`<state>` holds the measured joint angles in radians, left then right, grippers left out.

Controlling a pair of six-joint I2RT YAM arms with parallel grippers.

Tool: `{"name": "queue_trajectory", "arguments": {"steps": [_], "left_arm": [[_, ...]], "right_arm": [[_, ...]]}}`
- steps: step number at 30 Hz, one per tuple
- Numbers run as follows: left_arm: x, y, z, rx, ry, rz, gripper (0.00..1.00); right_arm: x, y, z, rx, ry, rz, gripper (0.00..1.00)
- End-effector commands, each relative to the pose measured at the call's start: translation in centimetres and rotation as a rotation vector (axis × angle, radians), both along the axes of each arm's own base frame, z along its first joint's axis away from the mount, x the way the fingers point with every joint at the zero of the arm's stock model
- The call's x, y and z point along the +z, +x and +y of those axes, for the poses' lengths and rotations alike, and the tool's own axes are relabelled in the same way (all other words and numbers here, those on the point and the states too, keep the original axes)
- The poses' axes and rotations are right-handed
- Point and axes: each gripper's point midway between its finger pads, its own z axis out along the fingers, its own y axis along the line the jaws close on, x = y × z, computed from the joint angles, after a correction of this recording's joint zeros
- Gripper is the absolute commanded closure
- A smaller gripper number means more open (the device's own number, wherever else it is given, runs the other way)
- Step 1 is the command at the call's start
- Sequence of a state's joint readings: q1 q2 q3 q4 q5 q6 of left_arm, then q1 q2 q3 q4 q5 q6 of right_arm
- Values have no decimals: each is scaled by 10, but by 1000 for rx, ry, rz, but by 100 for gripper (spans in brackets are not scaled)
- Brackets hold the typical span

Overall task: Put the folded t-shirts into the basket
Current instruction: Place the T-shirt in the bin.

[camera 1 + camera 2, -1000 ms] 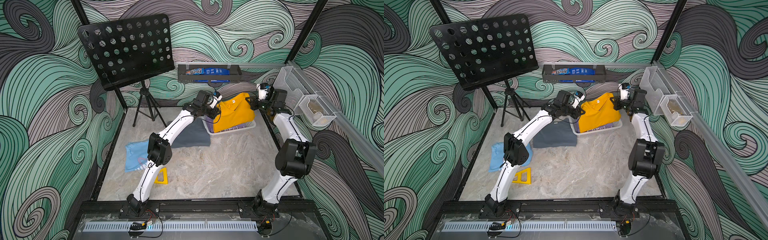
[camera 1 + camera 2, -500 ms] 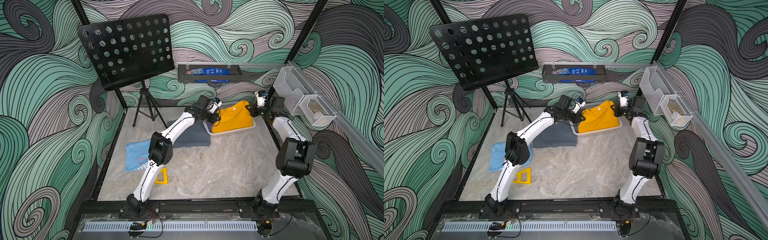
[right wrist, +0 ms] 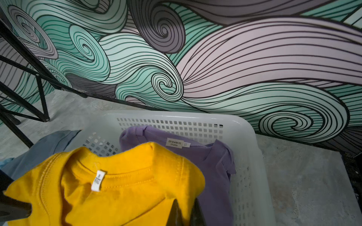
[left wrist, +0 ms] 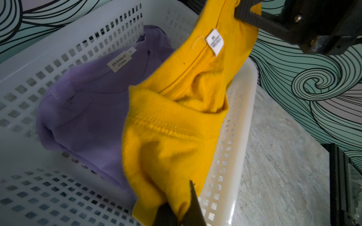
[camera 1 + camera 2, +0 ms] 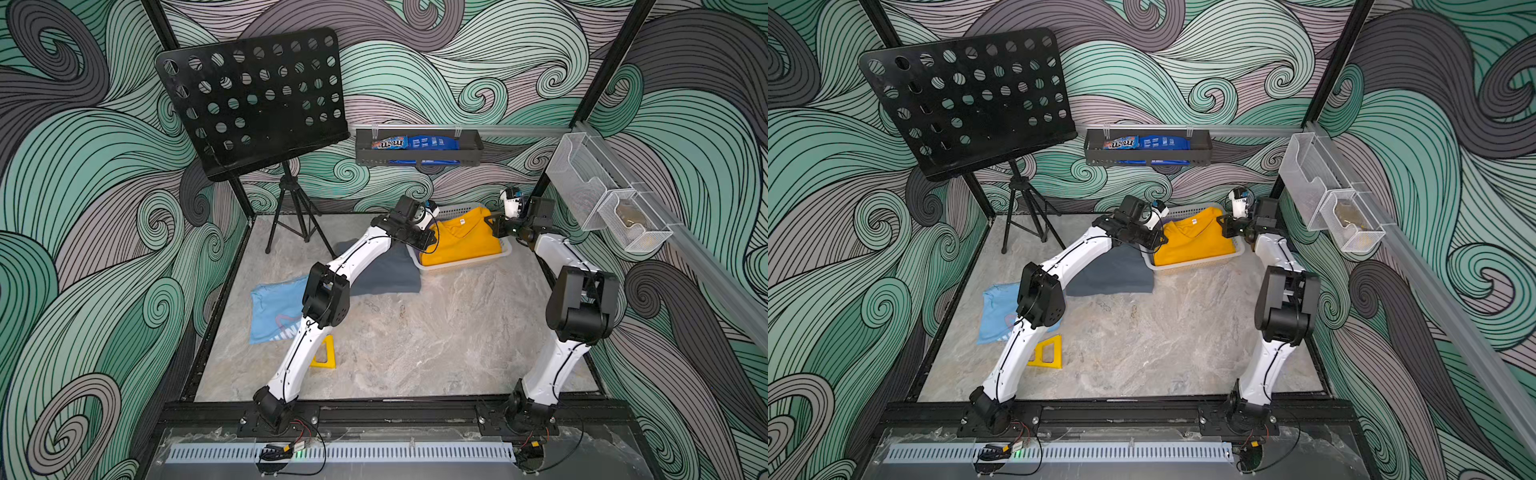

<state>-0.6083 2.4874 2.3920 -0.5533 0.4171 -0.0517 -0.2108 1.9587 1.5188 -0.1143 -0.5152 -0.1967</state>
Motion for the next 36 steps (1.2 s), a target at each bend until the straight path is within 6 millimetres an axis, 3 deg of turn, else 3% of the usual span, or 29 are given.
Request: {"name": "queue_trajectory", "arguments": {"steps": [1, 7, 10, 12, 16, 19, 22, 25, 29, 31, 36], "left_arm": [[1, 16, 6, 18, 11, -46, 100], [-4, 39, 14, 43, 32, -120, 100], [-12, 50, 16, 49, 64, -172, 92], [-17, 57, 18, 54, 88, -206, 87], [-20, 71, 23, 77, 141, -280, 64], [-9, 72, 26, 84, 156, -312, 50], [10, 67, 28, 80, 151, -320, 37], [35, 58, 33, 84, 140, -325, 31], [56, 37, 44, 68, 149, -301, 25], [63, 24, 53, 57, 172, -288, 24], [72, -19, 93, 27, 289, -266, 20]], "right_arm": [[7, 15, -7, -50, -24, -39, 100], [-5, 30, -6, -75, -44, -40, 100], [-10, 44, -3, -82, -66, -46, 99], [-26, 58, -1, -90, -80, -28, 93], [-41, 84, 2, -91, -96, -10, 70], [-38, 94, 4, -83, -99, -3, 56], [-19, 94, 3, -76, -105, -28, 51], [11, 80, 8, -50, -120, -66, 47], [39, 48, 22, 5, -142, -100, 46], [53, 26, 32, 43, -170, -121, 45], [61, -44, 65, 181, -229, -129, 36]]}}
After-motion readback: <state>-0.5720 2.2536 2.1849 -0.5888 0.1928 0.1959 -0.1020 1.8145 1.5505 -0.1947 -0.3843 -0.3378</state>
